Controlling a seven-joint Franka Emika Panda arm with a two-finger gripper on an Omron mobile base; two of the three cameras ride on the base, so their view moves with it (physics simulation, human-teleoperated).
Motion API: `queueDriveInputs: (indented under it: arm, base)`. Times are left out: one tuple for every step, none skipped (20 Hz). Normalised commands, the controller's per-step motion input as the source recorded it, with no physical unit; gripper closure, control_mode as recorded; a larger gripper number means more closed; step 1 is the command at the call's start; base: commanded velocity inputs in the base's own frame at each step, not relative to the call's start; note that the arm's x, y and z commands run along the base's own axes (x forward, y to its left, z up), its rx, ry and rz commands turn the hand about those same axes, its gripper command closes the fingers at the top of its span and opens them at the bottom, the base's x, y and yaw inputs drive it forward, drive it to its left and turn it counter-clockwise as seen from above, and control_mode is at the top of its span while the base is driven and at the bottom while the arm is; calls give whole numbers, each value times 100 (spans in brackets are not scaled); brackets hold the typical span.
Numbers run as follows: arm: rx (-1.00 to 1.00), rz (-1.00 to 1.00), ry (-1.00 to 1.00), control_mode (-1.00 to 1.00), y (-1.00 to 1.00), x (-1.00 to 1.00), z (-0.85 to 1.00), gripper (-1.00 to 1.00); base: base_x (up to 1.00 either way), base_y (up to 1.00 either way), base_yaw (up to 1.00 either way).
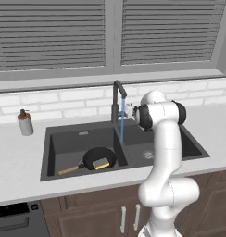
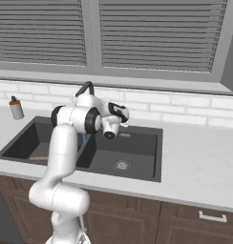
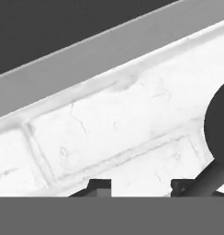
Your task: Pick the pan and sponge and place them into the sink. Then turn on the water.
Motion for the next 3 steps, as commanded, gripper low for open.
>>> queueDriveInputs:
  arm:
    - [38,0,0,-100,-100,-6,0,100]
    - [43,0,0,-100,-100,-14,0,100]
    - [48,0,0,-100,-100,-24,19,100]
  base:
    - [0,0,0]
    - [0,0,0]
    - [0,0,0]
